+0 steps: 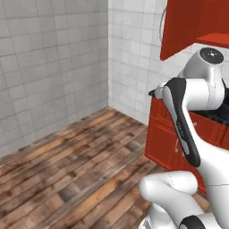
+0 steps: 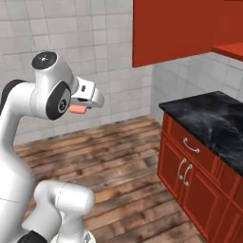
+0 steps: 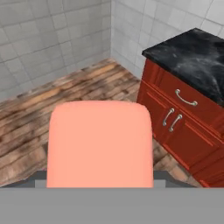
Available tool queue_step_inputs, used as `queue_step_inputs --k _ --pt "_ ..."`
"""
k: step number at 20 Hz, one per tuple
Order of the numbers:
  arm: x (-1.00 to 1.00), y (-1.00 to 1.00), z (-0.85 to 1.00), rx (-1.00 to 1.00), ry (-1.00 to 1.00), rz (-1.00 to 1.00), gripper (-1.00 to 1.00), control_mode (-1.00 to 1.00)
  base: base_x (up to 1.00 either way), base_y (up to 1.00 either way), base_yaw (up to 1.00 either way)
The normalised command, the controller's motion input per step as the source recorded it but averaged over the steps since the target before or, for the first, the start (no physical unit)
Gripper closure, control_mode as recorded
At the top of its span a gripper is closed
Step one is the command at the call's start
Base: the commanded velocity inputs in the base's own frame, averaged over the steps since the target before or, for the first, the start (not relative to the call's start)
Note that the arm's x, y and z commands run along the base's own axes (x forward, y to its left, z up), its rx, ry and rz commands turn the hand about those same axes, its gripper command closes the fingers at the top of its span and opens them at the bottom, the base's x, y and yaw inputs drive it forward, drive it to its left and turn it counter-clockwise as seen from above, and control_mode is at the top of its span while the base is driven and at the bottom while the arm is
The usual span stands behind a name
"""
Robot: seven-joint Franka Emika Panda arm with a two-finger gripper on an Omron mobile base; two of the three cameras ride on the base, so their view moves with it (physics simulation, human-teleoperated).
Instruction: Pick up the bar soap and bar soap from the sink, and place them back in the cabinet, and close the cabinet door.
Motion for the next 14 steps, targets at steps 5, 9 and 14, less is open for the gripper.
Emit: queue_step_inputs --k 5,9,14 --pt "0.0 0.0 0.0 0.0 0.0 0.0 1.0 1.0 0.38 0.0 -0.39" --pt "0.0 0.0 0.0 0.0 0.0 0.0 1.0 1.0 0.36 0.0 -0.43" --pt "0.0 0.0 0.0 0.0 0.0 0.0 1.0 1.0 0.44 0.02 -0.43"
